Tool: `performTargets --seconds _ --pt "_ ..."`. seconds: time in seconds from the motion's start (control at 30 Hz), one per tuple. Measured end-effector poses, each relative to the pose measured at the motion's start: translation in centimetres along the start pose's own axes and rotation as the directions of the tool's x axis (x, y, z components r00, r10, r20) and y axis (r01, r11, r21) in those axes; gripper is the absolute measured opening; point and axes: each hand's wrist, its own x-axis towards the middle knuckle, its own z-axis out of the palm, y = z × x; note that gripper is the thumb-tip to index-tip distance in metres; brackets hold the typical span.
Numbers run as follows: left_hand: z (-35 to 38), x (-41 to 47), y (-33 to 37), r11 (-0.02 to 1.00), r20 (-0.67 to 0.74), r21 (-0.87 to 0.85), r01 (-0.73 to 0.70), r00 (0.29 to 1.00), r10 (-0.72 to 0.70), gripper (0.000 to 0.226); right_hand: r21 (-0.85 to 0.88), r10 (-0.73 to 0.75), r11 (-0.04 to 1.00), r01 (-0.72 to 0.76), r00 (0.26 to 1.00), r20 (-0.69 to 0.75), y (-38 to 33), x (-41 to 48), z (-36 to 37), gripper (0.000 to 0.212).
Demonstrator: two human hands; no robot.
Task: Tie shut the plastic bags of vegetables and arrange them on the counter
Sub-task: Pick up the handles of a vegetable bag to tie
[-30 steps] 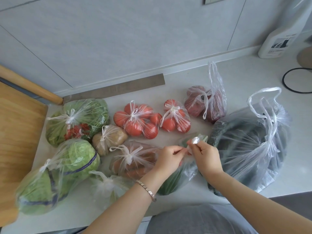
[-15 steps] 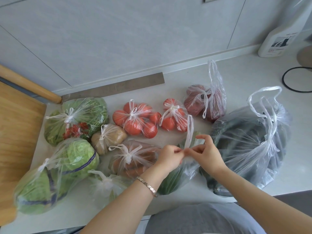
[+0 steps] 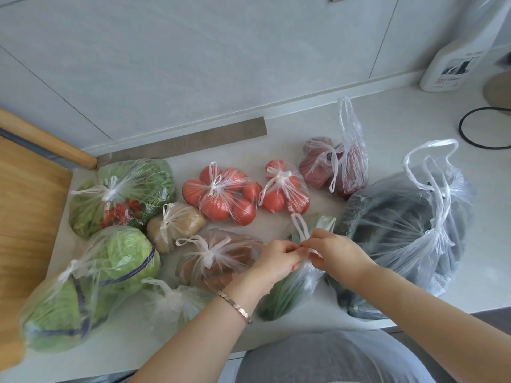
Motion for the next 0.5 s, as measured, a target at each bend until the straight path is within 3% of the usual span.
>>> performTargets --seconds 0.1,0.3,0.5 --pt "0.4 0.0 -0.1 0.995 -0.072 0.052 -0.082 0.994 0.085 0.018 0.048 0.015 0.999 -0.013 0.999 -0.045 0.3 0.3 0.2 0.025" --pt "0.1 0.2 -0.2 0.970 -0.114 0.076 -0.230 0.965 0.237 0.016 0.302 0.063 0.953 0.018 0.964 -0.258 0.6 0.0 1.1 0.012" --pt "0.5 0.2 -0.2 0.868 -0.122 0.359 -0.344 0.904 0.409 0.026 0.567 0.291 0.818 -0.091 0.917 -0.272 0.4 -0.3 0.8 0.014"
